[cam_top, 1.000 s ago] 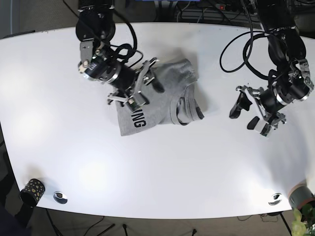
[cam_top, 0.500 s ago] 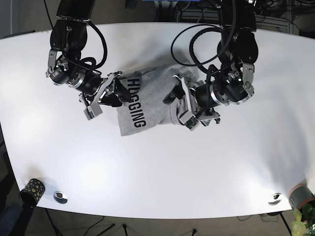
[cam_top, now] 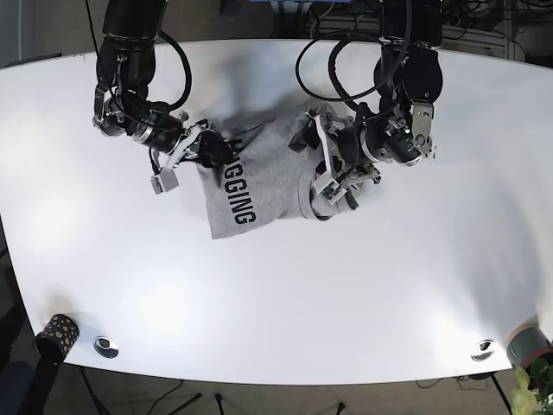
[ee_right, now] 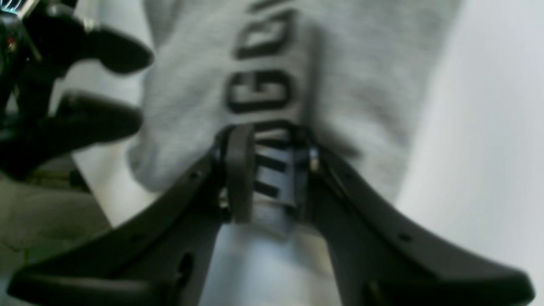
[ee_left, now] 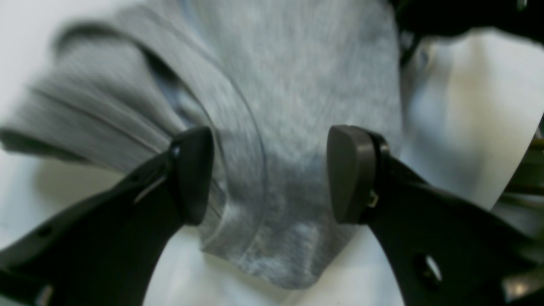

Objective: Fold the T-shirt properly

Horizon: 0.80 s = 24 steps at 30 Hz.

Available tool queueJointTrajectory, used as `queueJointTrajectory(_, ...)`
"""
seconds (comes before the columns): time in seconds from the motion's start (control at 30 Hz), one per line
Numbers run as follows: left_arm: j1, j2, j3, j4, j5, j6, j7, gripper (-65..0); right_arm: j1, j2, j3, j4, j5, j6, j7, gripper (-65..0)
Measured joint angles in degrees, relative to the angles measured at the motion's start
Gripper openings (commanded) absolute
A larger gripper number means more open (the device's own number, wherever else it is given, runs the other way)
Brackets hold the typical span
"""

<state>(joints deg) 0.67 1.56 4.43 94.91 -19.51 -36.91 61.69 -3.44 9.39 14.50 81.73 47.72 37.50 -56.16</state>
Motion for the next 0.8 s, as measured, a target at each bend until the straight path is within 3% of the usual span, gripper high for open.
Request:
queueJointTrajectory(0.2, -0.7, -1.6, 4.5, -6.6, 0.0, 0.3, -4.8, -26.5, 0.3, 3.8, 0.0, -5.5, 0.8, 0.22, 2.4, -50.4)
queueJointTrajectory(0.33, -1.7, -4.9, 7.7, -9.9, -2.7, 0.0, -10.3, -26.5, 0.8, 6.8, 0.2, -7.5, 1.0, 2.38, 2.7, -50.4)
queueJointTrajectory(0.53, -3.5, -7.4, 10.0, -10.2, -3.3, -0.5, -10.5, -26.5, 0.7, 8.9, 0.2, -8.5, 2.1, 3.02, 3.2, -50.4)
queueJointTrajectory(0.67, -5.9, -10.1, 10.1, -10.3, -2.3, -0.4, -9.8, -26.5, -0.1, 10.9, 0.4, -4.5, -0.4, 1.55, 1.6, -50.4)
queueJointTrajectory(0.8, -7.3, -12.7, 9.9, -6.8, 0.3, 0.6, -6.9, -26.5, -0.5, 11.1, 0.4, 1.1, -0.5, 1.68, 1.5, -50.4)
